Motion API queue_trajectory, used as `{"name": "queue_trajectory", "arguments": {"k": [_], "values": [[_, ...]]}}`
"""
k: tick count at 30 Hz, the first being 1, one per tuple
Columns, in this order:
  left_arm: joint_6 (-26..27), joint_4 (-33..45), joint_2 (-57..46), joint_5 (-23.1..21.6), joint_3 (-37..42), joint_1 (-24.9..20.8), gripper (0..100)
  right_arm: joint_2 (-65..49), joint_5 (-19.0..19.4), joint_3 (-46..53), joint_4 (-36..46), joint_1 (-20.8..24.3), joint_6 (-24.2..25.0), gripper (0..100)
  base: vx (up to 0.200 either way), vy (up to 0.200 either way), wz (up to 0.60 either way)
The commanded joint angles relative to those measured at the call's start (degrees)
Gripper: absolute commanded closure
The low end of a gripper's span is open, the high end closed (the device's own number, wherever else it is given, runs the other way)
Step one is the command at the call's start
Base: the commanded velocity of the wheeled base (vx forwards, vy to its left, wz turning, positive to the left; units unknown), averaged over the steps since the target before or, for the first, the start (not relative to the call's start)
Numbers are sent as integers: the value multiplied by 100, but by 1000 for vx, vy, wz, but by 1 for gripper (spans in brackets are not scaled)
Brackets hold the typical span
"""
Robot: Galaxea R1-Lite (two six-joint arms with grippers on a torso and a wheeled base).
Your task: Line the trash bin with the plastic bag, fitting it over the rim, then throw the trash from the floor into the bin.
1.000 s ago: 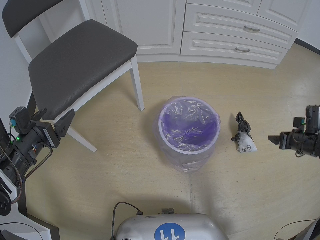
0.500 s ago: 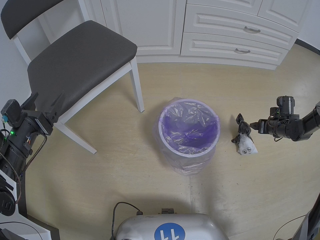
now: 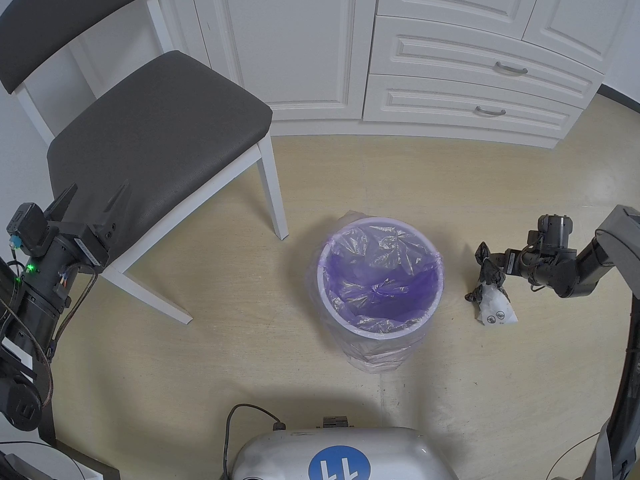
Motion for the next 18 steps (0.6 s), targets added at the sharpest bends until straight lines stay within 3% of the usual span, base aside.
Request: {"name": "queue_trajectory", "arguments": {"k": [1,6,12,18], "values": [[8,-104,239,-1,21,58,0,931,19,-383,-284,-74,56,0,0,0,0],[8,-104,231,-1,30,67,0,1625,177,-919,-644,-22,856,0,0,0,0],[8,-104,231,-1,12,129,0,2109,274,-1385,-723,-39,1436,0,0,0,0],[8,-104,248,-1,30,120,0,2399,256,-1666,-767,-31,1542,0,0,0,0]]}}
